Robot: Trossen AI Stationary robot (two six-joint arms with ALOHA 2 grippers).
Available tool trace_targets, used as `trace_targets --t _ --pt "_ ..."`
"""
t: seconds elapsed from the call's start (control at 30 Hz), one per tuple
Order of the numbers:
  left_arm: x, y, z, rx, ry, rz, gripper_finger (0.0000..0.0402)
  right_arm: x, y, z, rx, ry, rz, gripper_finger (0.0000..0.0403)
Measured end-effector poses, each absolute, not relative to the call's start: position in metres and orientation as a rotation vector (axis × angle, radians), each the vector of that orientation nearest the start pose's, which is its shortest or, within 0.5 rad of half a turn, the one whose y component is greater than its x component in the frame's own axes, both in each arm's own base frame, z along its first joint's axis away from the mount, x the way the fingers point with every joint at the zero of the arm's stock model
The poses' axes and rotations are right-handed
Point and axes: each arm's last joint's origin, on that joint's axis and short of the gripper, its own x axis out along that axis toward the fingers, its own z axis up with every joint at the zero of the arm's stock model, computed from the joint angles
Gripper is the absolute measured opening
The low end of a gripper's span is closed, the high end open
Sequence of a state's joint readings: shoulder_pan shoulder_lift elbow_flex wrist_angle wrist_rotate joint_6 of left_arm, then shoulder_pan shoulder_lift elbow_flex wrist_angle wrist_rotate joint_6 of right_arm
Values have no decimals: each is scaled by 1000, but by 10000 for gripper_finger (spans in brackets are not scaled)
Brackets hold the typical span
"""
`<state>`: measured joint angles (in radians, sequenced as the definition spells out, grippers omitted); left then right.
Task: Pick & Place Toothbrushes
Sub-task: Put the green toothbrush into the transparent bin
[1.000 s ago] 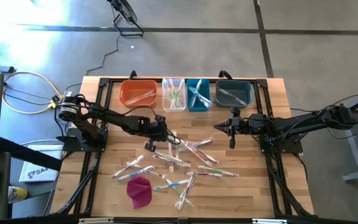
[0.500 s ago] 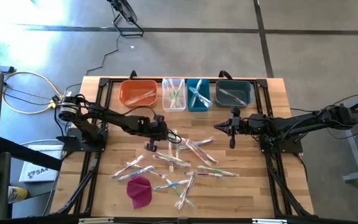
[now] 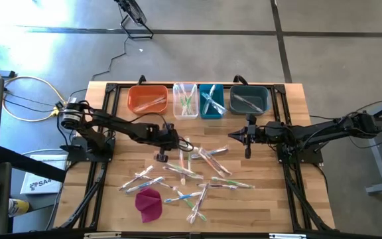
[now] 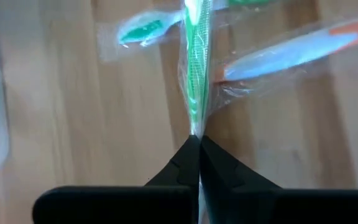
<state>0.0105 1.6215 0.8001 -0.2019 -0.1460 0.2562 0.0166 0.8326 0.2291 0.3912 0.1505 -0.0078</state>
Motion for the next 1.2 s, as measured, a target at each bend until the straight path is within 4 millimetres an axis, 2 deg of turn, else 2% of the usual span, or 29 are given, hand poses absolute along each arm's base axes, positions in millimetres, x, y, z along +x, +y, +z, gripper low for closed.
trace_targets --t 0.37,0.7,0.93,1.2 --pt "272 9 192 269 953 93 0 172 -1 187 -27 227 -133 3" --pt "253 13 240 245 741 254 0 172 -2 187 -26 233 -136 3" --pt "249 33 260 182 593 363 0 172 -2 187 -24 233 -135 3" --pt "254 76 268 30 428 456 0 172 -2 187 -24 231 -137 2"
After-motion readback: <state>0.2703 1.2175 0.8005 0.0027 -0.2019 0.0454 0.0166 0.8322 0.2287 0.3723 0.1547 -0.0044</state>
